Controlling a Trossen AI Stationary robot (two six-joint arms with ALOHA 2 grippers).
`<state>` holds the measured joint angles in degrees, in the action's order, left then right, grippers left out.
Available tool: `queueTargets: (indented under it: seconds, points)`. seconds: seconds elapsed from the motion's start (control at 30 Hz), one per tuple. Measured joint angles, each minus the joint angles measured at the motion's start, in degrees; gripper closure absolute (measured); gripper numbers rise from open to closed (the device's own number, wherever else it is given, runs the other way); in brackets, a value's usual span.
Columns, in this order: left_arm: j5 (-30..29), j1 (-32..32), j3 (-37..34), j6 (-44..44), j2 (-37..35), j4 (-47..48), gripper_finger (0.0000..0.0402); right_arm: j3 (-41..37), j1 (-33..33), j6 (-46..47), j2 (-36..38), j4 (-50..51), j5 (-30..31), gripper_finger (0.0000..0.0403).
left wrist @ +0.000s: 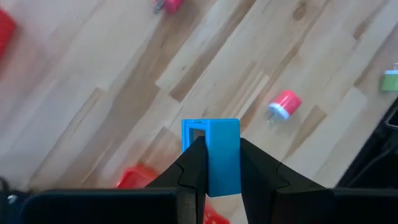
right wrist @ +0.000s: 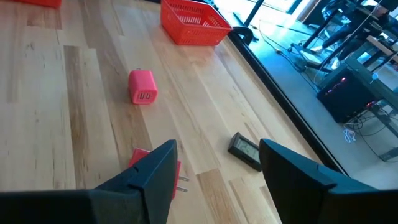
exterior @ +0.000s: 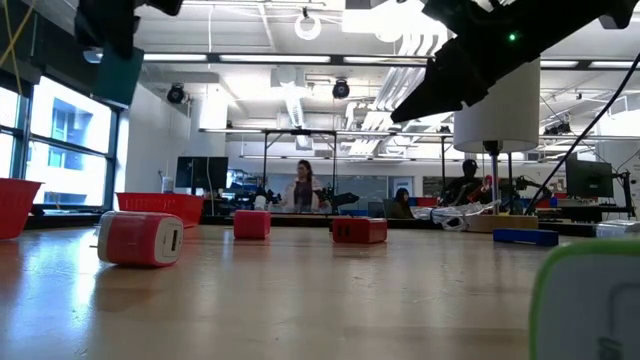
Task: Pick & Place Office items
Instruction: Put the light blue digital clock into the bottom red bin
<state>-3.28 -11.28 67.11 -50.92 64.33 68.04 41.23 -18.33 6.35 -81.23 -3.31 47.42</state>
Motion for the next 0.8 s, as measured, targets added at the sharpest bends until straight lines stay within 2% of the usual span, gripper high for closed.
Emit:
queueTargets:
  seconds: [0.33,0.8]
  points:
    - [-5.06,-6.75,-0.86,-3.44,-3.67,2.74,0.0340,0.00,0.23,0.09,0.00,-0.43,0.07,0.0188]
    - [-9.62,-14.94,-6.63,-15.23,-9.81,2.73,0.0340,0.00,1.95,0.04,0.00,-2.12,-1.36,0.0188]
